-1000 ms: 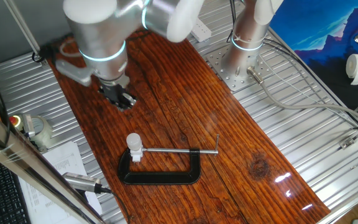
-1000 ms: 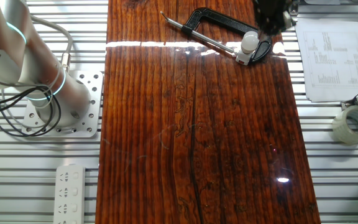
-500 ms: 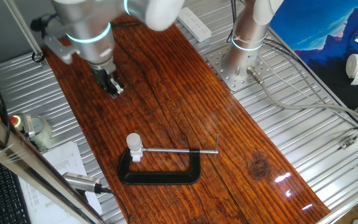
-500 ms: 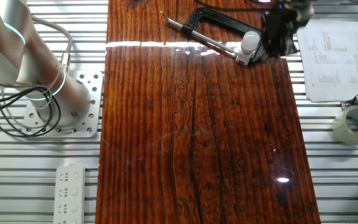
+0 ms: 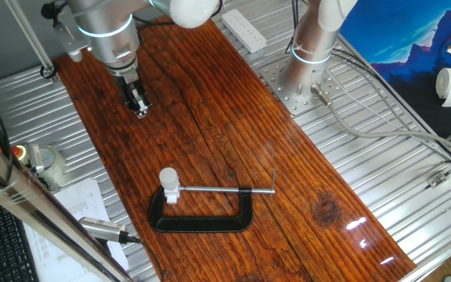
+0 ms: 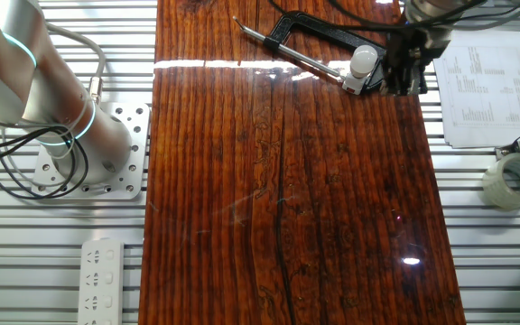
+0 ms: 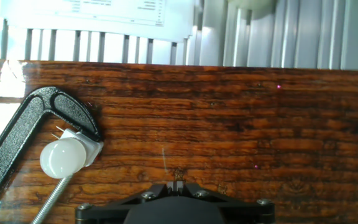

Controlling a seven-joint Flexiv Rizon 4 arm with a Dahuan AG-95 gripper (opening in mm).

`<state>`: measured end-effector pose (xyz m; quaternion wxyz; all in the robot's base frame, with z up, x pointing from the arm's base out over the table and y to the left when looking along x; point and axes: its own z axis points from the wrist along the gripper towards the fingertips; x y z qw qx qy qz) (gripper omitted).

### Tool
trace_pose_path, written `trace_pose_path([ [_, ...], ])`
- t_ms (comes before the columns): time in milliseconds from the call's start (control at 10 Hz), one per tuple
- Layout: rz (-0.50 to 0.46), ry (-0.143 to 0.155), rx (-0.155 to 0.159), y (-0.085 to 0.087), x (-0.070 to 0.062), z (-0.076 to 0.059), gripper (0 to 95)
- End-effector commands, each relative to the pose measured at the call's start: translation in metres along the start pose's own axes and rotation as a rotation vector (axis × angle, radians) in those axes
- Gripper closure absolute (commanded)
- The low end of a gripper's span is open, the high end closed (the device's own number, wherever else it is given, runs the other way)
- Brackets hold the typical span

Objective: Install the light bulb by rotating it

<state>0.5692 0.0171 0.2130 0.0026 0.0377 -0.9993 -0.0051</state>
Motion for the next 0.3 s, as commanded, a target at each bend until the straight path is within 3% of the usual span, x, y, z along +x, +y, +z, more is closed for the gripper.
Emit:
trace_pose_path([
  [100,-0.012,0.014,-0.005,0.0006,-0.0010,-0.0005,95.0],
  [300,-0.014,0.018,-0.006,0.0007,-0.0002,-0.0010,95.0],
])
